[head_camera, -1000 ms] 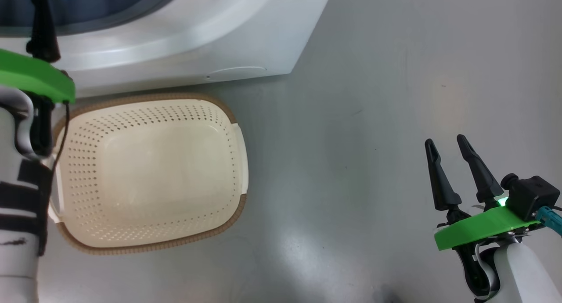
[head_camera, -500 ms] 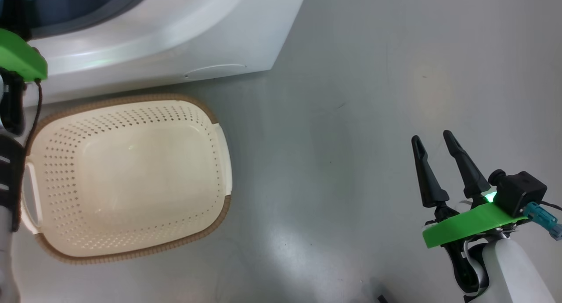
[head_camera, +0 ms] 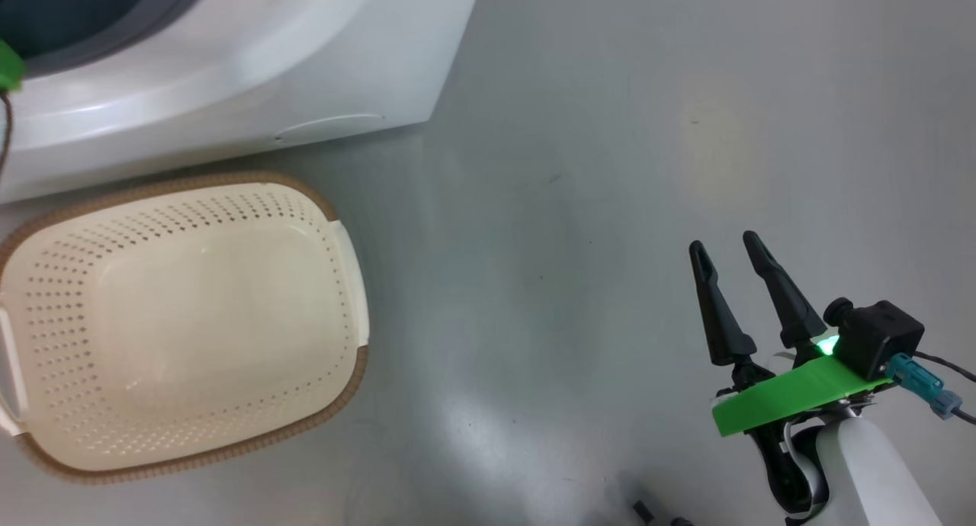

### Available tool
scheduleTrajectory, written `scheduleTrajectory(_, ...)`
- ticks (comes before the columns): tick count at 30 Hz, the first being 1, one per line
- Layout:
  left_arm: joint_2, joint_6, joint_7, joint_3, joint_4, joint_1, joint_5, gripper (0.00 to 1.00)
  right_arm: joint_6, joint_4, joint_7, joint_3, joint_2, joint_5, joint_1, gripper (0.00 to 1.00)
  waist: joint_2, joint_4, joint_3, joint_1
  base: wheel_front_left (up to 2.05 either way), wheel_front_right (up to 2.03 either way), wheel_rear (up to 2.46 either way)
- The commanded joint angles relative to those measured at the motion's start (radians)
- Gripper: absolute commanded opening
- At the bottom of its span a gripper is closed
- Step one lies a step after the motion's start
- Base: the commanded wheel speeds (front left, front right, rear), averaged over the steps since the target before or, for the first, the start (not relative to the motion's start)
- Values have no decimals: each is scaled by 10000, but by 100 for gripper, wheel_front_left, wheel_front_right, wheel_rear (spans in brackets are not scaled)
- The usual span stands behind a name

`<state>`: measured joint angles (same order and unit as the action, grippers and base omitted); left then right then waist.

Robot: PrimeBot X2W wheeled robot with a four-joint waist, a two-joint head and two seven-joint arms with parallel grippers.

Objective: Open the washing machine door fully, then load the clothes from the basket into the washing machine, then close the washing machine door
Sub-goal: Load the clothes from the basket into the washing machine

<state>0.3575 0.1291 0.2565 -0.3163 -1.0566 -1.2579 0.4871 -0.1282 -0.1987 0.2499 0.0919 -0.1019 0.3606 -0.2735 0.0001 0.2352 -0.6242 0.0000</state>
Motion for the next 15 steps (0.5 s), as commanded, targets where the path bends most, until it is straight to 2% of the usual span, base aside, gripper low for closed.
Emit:
scheduleTrajectory(1, 568, 16, 53, 65, 274, -459, 111, 0, -25, 180, 119, 254, -18, 64, 11, 100, -1, 117, -101, 0, 0, 0, 0)
scheduleTrajectory(7, 735, 16, 53, 116, 1117, -979, -169, 0, -25, 193, 119, 295, 42, 94, -89, 100, -1, 266, -261, 0, 0, 0, 0)
scheduleTrajectory(12, 824, 8, 53, 651, 2031, -835, -797, 0, -25, 211, 119, 317, 110, 99, -183, 100, -1, 382, -367, 0, 0, 0, 0)
scheduleTrajectory(13, 761, 9, 53, 717, 1804, -632, -981, 20, -25, 208, 119, 318, 133, 100, -189, 100, -1, 395, -372, 0, 0, 0, 0)
scheduleTrajectory(14, 737, 9, 53, 718, 1608, -572, -1053, 89, -25, 206, 119, 316, 142, 102, -189, 100, -1, 398, -375, 0, 0, 0, 0)
scheduleTrajectory(15, 712, 10, 53, 712, 1440, -550, -1109, 100, -25, 206, 119, 308, 149, 104, -188, 100, -1, 393, -381, 0, 0, 0, 0)
